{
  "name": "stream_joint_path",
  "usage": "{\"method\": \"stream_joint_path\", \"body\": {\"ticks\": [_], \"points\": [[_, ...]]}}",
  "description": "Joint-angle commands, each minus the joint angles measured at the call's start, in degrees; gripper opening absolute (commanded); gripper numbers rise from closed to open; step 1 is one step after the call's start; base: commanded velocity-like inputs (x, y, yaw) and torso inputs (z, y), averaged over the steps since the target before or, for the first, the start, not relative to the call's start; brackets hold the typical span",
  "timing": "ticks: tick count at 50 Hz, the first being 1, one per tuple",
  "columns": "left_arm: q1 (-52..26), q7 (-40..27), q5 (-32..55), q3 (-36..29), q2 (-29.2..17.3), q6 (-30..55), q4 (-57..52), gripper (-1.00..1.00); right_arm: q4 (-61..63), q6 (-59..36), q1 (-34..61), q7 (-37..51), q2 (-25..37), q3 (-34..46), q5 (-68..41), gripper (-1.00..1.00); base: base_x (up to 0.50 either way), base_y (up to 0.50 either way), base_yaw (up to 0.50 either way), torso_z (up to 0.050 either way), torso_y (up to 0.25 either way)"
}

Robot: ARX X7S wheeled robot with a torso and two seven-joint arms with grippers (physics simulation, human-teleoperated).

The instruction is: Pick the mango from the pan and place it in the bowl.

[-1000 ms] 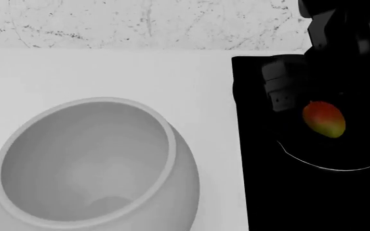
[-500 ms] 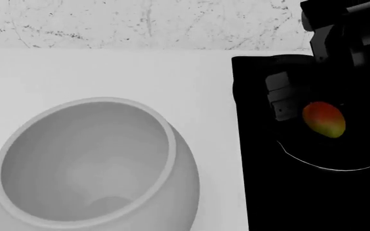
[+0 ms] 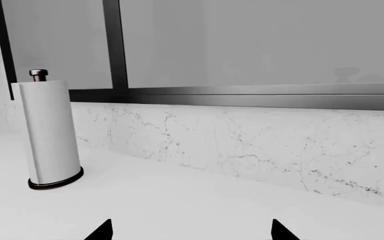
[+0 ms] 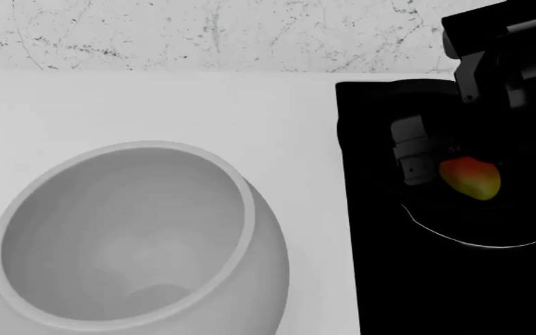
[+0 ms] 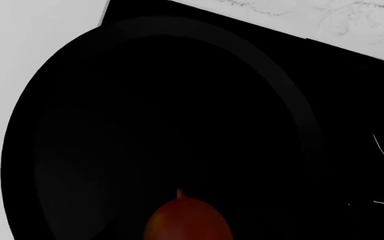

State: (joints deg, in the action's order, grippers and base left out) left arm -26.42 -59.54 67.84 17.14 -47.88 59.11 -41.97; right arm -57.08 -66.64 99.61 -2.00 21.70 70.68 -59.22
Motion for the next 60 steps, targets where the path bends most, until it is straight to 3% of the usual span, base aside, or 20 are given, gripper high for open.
{"method": "stream_joint_path", "body": {"ticks": [1, 32, 60], "points": [[0.5, 0.3, -0.8, -0.5, 0.2, -0.6, 0.1, 1.0, -2.3, 1.2, -0.6, -1.4, -0.8, 0.6, 0.9, 1.0, 0.0, 0.0, 0.0, 0.0, 0.0], [-1.7, 0.8, -2.8, -4.1, 0.7, -1.2, 2.0, 1.0, -14.6, 6.8, -1.8, -9.6, -6.4, 3.9, 5.6, 1.0, 0.0, 0.0, 0.0, 0.0, 0.0], [-0.1, 1.4, -3.5, -3.7, 0.4, -2.2, 1.9, 1.0, -16.9, 7.4, -2.8, -11.2, -7.6, 3.0, 7.9, 1.0, 0.0, 0.0, 0.0, 0.0, 0.0]]}}
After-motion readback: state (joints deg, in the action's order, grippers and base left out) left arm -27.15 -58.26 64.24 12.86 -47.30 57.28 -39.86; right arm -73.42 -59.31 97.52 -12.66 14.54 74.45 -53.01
